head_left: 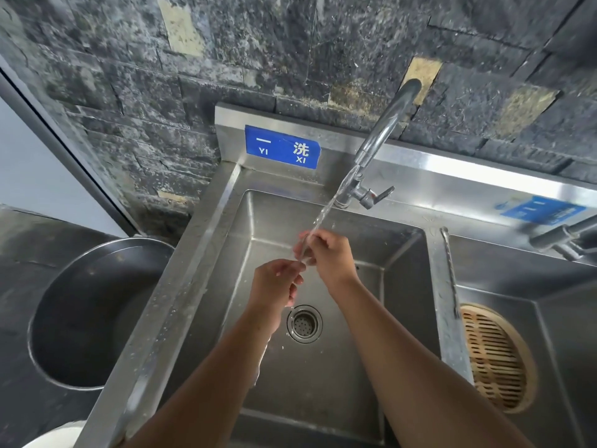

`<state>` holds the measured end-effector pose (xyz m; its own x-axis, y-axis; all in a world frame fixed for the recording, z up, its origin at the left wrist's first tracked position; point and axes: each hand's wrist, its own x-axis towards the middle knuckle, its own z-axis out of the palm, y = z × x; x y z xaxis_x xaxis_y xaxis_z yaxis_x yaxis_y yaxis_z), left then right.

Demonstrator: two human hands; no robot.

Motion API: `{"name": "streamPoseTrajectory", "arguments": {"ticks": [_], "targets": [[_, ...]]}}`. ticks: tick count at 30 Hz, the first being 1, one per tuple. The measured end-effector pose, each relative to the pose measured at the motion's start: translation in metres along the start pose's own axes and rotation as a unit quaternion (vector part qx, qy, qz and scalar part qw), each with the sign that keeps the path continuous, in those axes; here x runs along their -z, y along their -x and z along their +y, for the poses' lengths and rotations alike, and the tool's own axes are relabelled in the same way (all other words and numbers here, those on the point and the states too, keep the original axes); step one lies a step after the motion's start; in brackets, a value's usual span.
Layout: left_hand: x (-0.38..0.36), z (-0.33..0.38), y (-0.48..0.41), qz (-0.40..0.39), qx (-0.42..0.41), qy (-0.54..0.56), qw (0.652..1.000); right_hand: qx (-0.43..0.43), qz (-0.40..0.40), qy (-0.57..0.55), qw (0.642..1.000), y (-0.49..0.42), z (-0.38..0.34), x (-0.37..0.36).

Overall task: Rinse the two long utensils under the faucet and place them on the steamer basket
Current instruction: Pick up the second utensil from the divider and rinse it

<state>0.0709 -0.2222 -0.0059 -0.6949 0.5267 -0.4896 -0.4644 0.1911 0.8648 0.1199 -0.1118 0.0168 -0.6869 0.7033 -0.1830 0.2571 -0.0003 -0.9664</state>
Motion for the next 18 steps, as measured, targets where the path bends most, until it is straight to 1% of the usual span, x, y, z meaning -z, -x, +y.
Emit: {"name": "streamPoseTrajectory", "arguments": {"ticks": [3, 8, 13, 16, 18], "targets": [[-0.003, -0.001, 0.001, 0.001, -0.001, 0.014, 1.000, -0.023, 0.003, -0.030, 0.999, -0.002, -0.002, 0.002], [-0.005, -0.001, 0.006, -0.015, 0.003, 0.053, 0.998, -0.034, -0.034, -0.074, 0.996, 0.008, 0.004, -0.002], [-0.004, 0.001, 0.010, -0.011, -0.003, 0.048, 0.999, -0.022, -0.009, -0.048, 0.999, 0.006, 0.004, -0.003], [-0.002, 0.003, 0.013, -0.022, 0.009, 0.060, 0.998, -0.019, 0.010, -0.043, 0.999, 0.001, -0.001, -0.002], [0.000, 0.002, 0.015, -0.034, 0.019, 0.069, 0.997, -0.032, 0.023, -0.047, 0.998, -0.002, -0.003, -0.002]]}}
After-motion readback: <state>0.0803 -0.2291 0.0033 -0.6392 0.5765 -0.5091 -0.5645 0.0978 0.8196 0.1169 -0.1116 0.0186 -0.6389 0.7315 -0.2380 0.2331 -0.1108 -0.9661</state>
